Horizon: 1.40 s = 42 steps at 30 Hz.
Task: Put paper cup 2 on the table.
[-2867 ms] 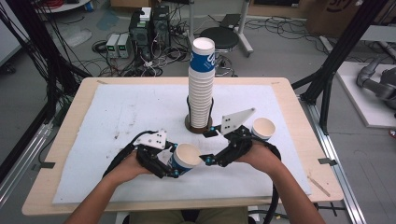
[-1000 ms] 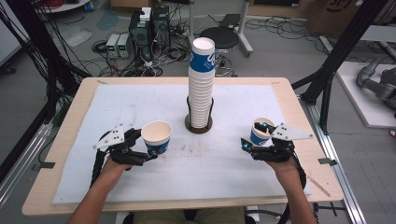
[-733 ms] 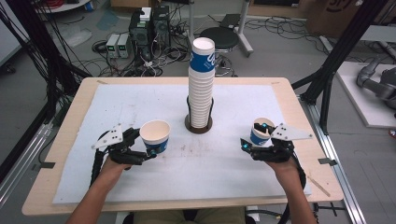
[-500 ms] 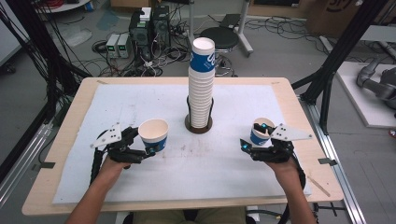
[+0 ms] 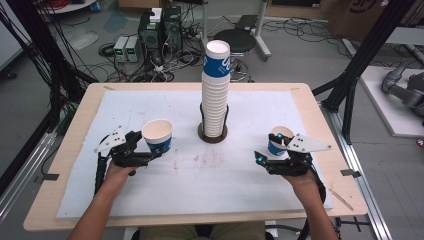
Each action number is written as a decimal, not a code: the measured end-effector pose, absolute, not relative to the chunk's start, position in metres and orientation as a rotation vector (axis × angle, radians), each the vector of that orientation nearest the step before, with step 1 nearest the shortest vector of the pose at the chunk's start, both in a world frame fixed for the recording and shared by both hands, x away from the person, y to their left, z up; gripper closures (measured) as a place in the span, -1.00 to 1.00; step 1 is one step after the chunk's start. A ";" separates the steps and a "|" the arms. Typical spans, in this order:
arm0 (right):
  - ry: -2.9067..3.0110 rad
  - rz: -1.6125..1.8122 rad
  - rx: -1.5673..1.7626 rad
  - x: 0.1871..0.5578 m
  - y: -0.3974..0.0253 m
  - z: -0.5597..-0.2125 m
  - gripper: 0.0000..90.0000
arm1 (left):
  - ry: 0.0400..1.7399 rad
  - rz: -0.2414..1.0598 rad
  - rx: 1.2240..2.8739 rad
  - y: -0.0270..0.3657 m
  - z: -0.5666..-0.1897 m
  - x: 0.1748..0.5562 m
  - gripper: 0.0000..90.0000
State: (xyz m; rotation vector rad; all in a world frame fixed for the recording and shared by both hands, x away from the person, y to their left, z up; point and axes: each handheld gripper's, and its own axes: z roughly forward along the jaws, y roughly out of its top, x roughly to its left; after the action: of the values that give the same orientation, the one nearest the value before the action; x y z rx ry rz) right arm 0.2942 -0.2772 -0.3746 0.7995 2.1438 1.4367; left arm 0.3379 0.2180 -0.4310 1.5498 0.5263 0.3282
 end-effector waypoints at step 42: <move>2.140 1.445 0.790 0.291 -0.280 -0.373 -0.53 | 0.854 0.400 1.878 0.238 -0.446 0.341 -0.44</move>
State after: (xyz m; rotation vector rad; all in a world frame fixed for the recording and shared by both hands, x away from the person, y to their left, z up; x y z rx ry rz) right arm 0.2906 -0.2797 -0.3727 0.7902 2.1398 1.4448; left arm 0.3410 0.2378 -0.4463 1.8778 0.8538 0.3999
